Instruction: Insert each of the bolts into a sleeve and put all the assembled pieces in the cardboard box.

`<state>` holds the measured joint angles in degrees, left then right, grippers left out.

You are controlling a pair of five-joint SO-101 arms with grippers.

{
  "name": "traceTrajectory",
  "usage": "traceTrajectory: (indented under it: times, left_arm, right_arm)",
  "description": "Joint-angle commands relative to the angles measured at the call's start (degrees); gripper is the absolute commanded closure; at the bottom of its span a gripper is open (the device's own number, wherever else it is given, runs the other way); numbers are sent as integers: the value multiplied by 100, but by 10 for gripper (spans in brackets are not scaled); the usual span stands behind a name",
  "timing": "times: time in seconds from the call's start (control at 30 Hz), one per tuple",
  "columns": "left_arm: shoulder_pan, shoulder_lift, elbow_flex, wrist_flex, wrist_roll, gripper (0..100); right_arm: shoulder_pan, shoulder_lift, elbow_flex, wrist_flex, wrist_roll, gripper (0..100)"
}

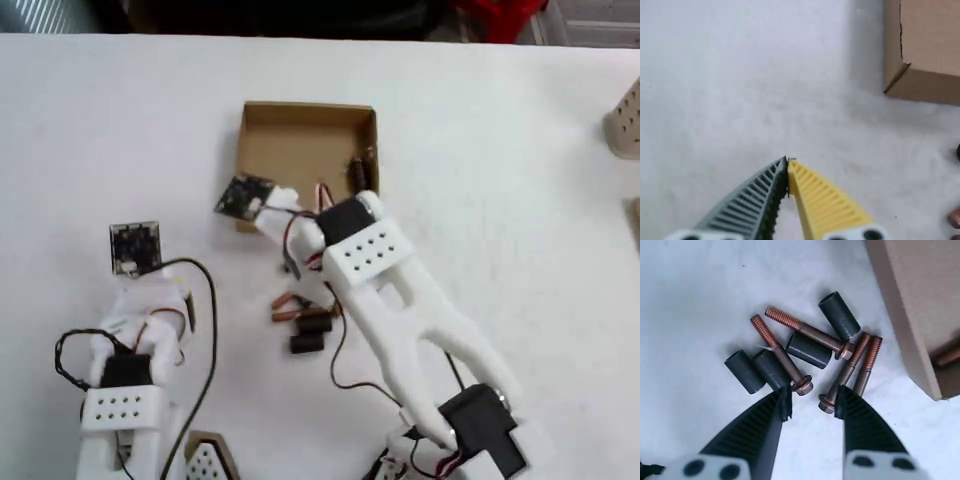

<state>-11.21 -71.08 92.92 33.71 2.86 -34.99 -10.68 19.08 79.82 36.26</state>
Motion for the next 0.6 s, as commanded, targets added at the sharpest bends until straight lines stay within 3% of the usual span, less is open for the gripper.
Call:
traceTrajectory:
  times: [0.0,0.57]
  left_arm:
    - [-22,-92,-53,-18,-44,976]
    - [-22,-92,-44,-18,-62,976]
  right_arm:
    - [-57,40,273,-629,431,858]
    - [-66,1323,308,-1956,1846,819]
